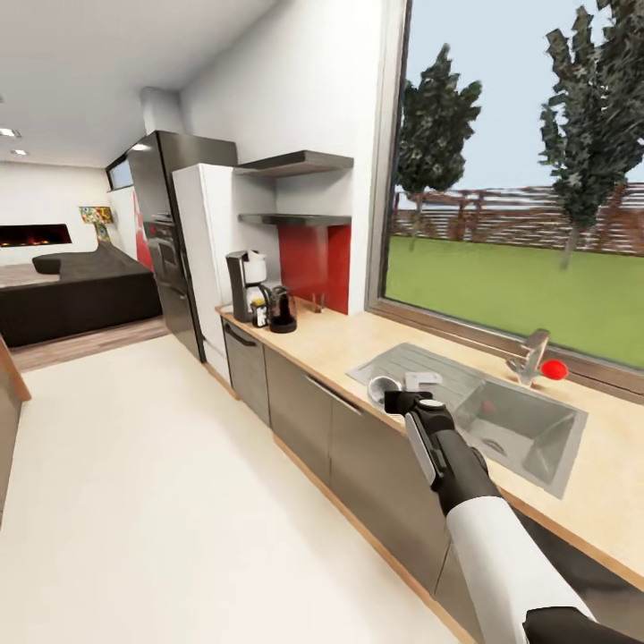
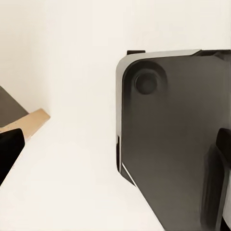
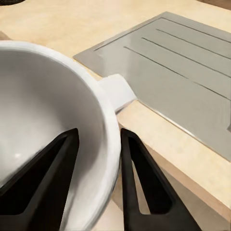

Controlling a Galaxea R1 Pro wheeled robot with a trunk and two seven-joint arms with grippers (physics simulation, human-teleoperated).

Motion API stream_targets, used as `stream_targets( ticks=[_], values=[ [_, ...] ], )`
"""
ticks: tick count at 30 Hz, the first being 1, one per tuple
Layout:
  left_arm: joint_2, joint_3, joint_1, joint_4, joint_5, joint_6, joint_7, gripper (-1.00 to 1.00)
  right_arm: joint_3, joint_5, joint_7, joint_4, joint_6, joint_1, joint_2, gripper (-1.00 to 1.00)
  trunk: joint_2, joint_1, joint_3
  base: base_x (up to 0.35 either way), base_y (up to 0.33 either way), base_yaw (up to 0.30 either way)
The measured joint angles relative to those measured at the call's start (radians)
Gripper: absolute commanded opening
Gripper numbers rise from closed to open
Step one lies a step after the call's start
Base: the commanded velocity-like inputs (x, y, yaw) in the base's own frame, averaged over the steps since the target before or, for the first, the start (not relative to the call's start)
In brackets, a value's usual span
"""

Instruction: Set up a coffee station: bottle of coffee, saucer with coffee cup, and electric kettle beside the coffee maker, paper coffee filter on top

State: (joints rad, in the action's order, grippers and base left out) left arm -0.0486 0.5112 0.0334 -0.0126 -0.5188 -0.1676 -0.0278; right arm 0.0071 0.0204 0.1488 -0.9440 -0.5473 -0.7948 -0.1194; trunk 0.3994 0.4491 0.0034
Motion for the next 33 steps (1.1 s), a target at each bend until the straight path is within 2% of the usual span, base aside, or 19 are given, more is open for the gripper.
stream_targets(
  ticks=[6,15,25,33],
  values=[
    [0.0,0.0,0.0,0.0,0.0,0.001,0.0,1.0,0.001,0.0,0.0,-0.001,-0.001,0.0,-0.001,-1.0,0.0,0.0,0.0,0.324,0.012,0.031],
    [0.0,0.0,0.0,0.0,0.0,0.001,0.0,1.0,0.007,0.0,0.001,0.0,-0.001,0.0,-0.013,-1.0,0.0,0.0,-0.004,0.325,0.0,0.234],
    [0.0,0.0,0.0,0.0,0.0,0.001,0.0,1.0,0.007,0.0,0.0,-0.001,-0.001,0.0,-0.013,-1.0,0.0,0.0,-0.005,0.325,0.0,0.037],
    [0.0,0.0,0.0,0.0,0.001,0.001,0.0,1.0,0.007,0.0,0.0,0.0,-0.001,0.0,-0.013,-1.0,0.0,0.0,-0.005,0.325,0.002,0.244]
  ],
)
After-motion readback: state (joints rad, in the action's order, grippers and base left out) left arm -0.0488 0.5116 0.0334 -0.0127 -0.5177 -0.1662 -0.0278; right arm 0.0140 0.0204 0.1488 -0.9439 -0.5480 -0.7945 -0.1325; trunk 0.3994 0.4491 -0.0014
